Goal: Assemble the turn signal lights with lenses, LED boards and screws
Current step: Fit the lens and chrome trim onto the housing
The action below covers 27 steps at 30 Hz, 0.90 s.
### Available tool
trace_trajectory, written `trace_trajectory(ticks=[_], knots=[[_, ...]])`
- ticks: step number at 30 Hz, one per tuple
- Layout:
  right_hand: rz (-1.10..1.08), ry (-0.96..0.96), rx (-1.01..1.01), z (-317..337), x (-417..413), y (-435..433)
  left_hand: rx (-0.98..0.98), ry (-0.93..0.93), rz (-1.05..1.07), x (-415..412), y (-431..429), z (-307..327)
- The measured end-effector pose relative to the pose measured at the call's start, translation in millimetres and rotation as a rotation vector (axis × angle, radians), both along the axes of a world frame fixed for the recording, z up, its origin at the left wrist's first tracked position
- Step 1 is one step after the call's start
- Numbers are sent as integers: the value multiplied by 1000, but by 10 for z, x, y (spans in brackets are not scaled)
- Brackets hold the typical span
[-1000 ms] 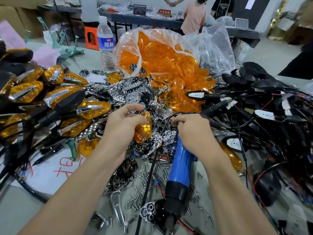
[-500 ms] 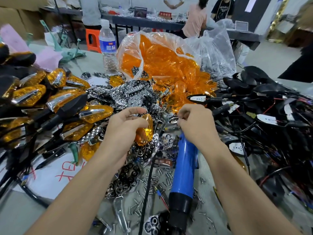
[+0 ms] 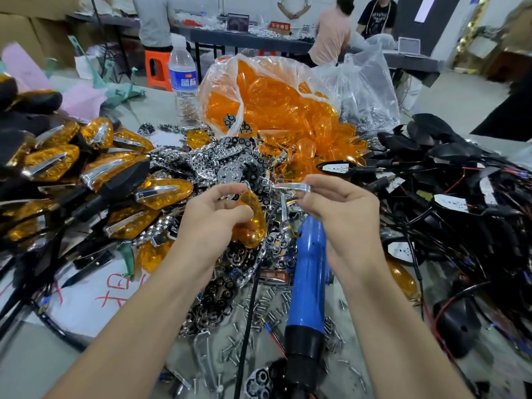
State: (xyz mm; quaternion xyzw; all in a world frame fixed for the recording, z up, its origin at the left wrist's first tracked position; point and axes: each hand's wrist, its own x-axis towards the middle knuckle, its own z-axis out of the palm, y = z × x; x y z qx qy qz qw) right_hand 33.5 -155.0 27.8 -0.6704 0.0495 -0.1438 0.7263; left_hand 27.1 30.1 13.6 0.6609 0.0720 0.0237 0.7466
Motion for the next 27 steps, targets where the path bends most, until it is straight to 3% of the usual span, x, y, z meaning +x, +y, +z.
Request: trace_trajectory(ticks=[4, 10, 16, 27], knots=[[27, -60, 61, -50, -211, 175, 15, -30, -27, 5, -37, -20], [-24, -104, -324, -98, -334, 279, -115, -43, -89, -1, -52, -44], [20, -179, -468, -87, -421, 414, -186, -63, -32, -4, -73, -52], [12, -86, -331, -208, -320, 343, -178, -76, 32, -17, -45, -22]])
